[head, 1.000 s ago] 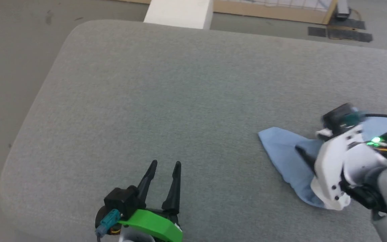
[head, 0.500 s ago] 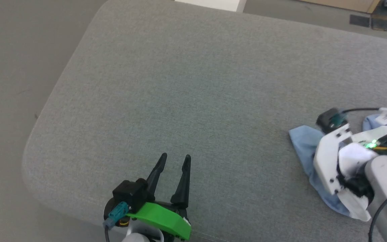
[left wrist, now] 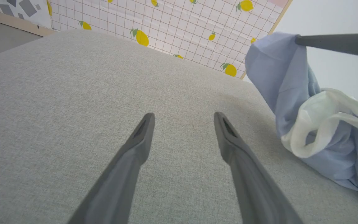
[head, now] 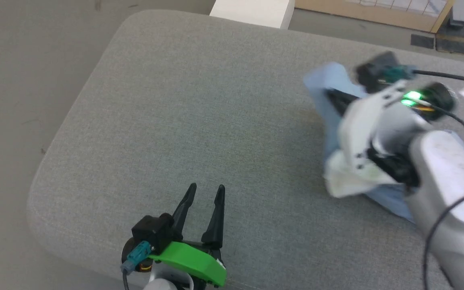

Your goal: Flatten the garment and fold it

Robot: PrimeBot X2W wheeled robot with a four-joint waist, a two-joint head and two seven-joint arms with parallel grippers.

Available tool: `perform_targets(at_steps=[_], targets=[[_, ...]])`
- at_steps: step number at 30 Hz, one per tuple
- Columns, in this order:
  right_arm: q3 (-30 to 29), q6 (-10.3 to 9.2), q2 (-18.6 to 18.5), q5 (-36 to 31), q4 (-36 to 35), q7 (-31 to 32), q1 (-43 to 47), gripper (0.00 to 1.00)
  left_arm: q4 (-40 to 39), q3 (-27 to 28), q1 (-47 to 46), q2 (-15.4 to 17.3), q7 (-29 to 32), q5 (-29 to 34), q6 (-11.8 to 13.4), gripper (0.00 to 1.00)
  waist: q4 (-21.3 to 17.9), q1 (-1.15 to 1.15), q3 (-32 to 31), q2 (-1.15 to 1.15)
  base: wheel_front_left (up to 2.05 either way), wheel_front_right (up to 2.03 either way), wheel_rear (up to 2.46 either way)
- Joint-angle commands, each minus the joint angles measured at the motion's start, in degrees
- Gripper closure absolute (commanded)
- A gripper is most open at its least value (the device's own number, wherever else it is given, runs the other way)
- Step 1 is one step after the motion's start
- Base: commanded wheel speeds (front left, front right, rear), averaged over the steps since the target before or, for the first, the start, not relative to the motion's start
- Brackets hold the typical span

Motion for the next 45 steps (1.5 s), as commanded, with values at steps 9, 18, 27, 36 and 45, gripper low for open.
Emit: perform_targets(at_steps=[9,18,27,36,45], targets=[[16.7,-0.08,7.6,1.6,7.7,-4.0,1.5,0.55,0.2,-0.5,0.7,-0.1,-0.2,-1.0,-0.5,0.0,2.7,0.0,0.6,0.0,0.0,0.0,0.0],[19.6,-0.08,8.6,7.2,11.7,-3.9,2.4,0.0,0.7,-0.2,1.6,-0.1,-0.2,-1.3,-0.2,0.0,2.9,0.0,-1.0,0.0,0.0,0.0,0.0],[3.1,-0.08,5.6,10.8,-2.7,-9.8,7.6,0.0,0.7,1.3,3.7,-0.1,-0.2,0.2,-0.6,0.0,-0.4,0.0,-5.0,0.0,0.0,0.0,0.0],[-22.4,-0.08,9.9,-5.0,-19.3,-22.6,30.6,0.0,-2.4,5.0,6.0,0.0,-0.2,3.3,-1.3,0.0,-6.4,0.0,-4.3,0.0,0.0,0.0,0.0],[-31.3,-0.08,13.7,-5.1,-21.6,-32.1,47.4,0.0,-4.8,7.6,8.1,0.0,-0.2,5.0,-1.4,0.0,-11.8,0.0,-2.8,0.0,0.0,0.0,0.0]])
